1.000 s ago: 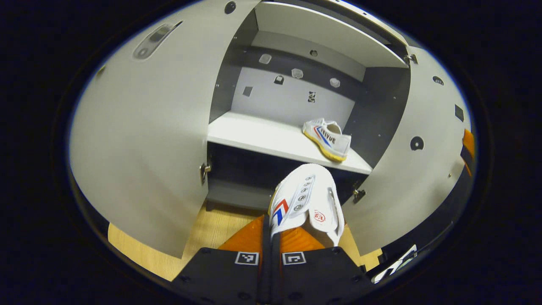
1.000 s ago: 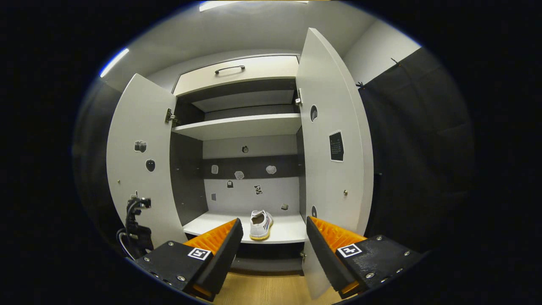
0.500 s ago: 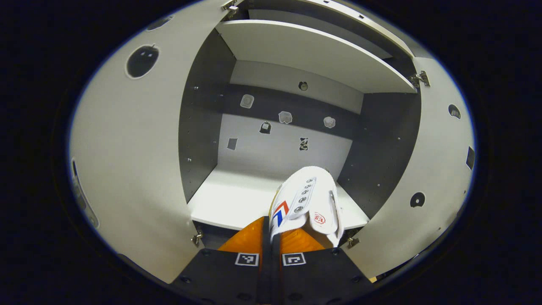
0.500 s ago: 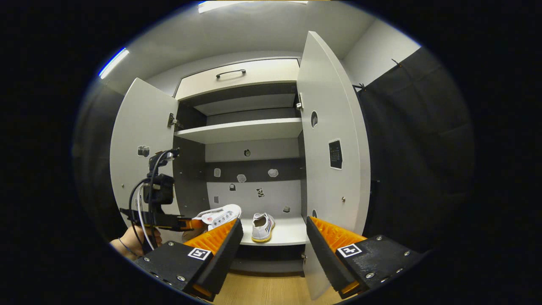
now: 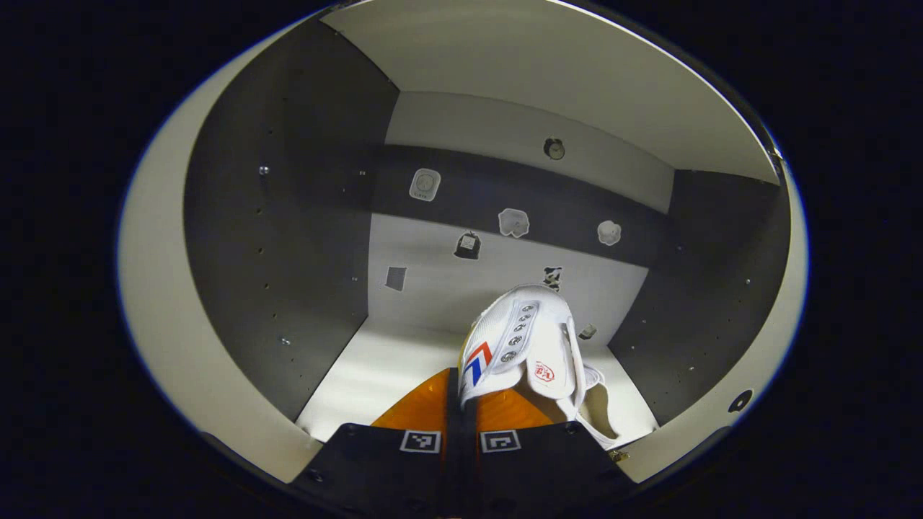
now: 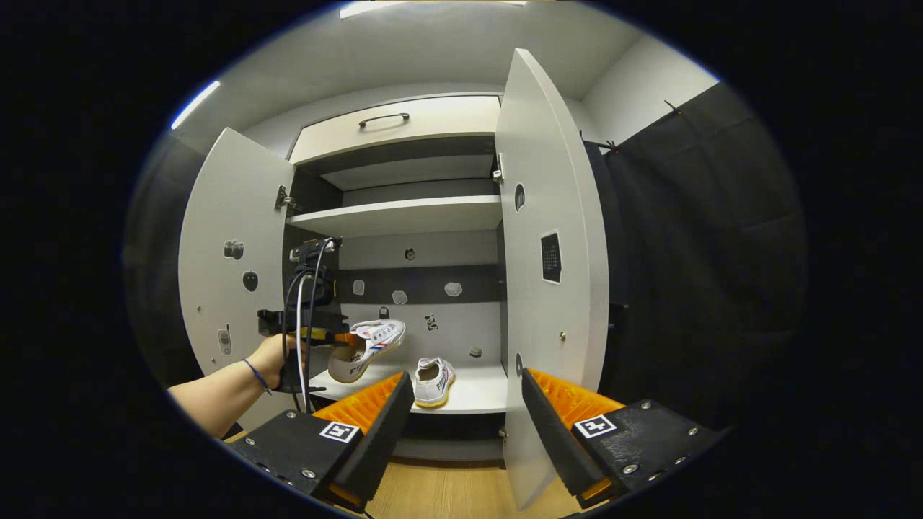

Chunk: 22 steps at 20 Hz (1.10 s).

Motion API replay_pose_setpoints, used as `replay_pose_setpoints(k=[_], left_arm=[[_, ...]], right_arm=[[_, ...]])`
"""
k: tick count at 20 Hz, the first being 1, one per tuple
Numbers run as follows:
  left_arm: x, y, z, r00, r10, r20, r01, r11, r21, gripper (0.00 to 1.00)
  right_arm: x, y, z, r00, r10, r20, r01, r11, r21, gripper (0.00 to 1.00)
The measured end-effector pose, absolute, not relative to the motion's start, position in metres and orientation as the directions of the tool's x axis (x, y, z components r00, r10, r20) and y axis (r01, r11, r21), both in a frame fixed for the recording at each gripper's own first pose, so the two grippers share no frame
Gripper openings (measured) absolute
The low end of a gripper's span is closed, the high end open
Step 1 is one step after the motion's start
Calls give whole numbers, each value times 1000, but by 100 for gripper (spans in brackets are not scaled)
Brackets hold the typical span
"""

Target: Grab one shoe with the right hand and put it into the shoe cabinet, grab the other shoe with the left hand and put it into the shoe cabinet; then close the right door with the right hand and the left door with the left hand.

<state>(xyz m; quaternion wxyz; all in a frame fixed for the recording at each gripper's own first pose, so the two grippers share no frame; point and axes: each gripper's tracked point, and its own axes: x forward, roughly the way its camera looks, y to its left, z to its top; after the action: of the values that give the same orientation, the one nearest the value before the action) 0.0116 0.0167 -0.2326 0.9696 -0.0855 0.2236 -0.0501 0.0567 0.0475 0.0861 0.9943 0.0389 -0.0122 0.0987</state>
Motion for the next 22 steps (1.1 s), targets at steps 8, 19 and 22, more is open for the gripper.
replay_pose_setpoints(k=[8, 19, 22], left_arm=[[0, 9, -241, 811, -110, -575, -20, 977, -214, 6], [-14, 13, -245, 816, -136, -561, 24, 979, -203, 33], [-35, 18, -233, 830, -133, -541, 63, 987, -145, 80]], right_arm=[[73, 42, 74, 983, 182, 17, -182, 980, 79, 93], [72, 49, 69, 977, 213, 5, -212, 972, 102, 93], [66, 56, 71, 972, 237, 5, -236, 965, 113, 93]])
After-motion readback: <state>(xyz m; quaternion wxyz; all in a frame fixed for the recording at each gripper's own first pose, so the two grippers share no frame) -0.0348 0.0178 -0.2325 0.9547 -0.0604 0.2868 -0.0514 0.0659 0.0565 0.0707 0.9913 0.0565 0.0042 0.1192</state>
